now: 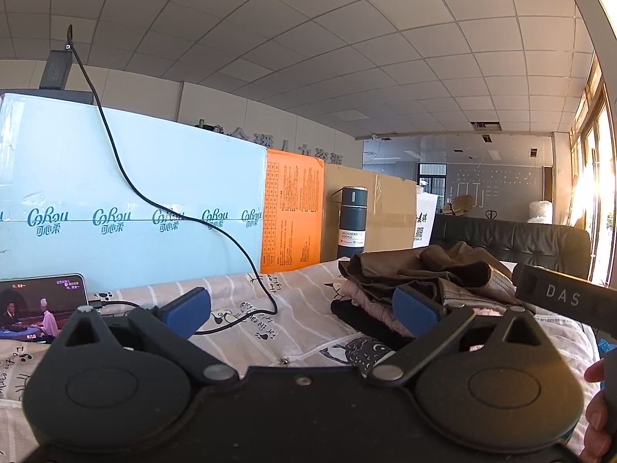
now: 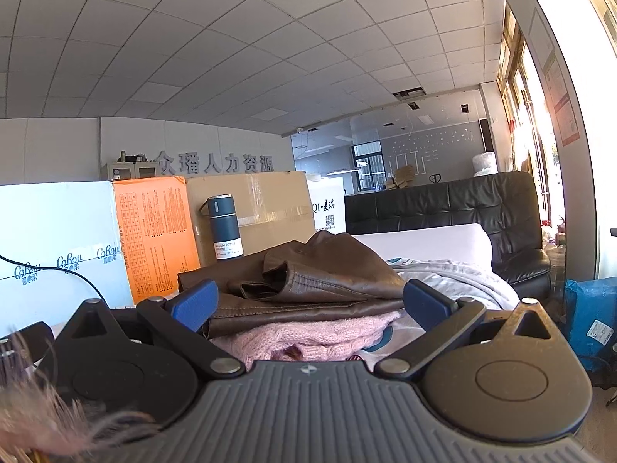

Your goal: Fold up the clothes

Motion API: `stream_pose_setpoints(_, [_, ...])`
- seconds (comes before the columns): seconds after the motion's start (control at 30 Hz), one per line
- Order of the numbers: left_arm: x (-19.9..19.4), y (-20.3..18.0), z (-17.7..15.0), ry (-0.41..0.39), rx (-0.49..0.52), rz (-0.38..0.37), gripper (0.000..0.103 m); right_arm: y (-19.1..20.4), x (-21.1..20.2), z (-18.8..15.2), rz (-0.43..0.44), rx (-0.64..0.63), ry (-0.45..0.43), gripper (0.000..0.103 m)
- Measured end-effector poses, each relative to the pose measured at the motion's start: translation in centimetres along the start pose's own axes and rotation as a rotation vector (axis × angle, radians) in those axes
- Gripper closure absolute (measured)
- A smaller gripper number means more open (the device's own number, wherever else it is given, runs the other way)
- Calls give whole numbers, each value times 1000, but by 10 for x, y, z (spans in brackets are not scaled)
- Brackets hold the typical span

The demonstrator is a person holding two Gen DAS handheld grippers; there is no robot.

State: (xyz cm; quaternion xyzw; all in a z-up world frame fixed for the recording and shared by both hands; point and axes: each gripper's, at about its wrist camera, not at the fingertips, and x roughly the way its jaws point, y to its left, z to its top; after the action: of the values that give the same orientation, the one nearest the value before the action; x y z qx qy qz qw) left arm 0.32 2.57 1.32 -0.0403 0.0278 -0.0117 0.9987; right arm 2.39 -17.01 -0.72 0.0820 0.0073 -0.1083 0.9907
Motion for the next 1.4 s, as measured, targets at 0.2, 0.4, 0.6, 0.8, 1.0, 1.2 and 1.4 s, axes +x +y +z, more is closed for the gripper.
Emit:
stream_pose_setpoints(0.2, [0, 0, 0, 0, -1, 1, 0, -2, -2, 1, 1, 4, -15, 0])
stream_pose_setpoints(0.4, [0, 0, 0, 0, 2, -1, 0, -5, -2, 1, -7, 13, -15, 0])
stream_pose_setpoints(0.6, [0, 0, -1, 0, 1, -1, 0, -5, -3, 1, -7, 14, -18, 0])
stream_pose_setpoints(0.8, [-1, 0, -1, 0, 0, -1, 0, -5, -4, 0, -8, 17, -17, 0])
stream_pose_setpoints(1.0, [-1, 1, 0, 0, 0, -3, 0, -6, -5, 1, -10, 18, -18, 0])
stream_pose_setpoints(1.2, [0, 1, 0, -1, 0, -3, 0, -6, -6, 1, -10, 17, -18, 0])
stream_pose_setpoints(1.4, [0, 1, 0, 0, -1, -3, 0, -6, -6, 0, -10, 16, -15, 0])
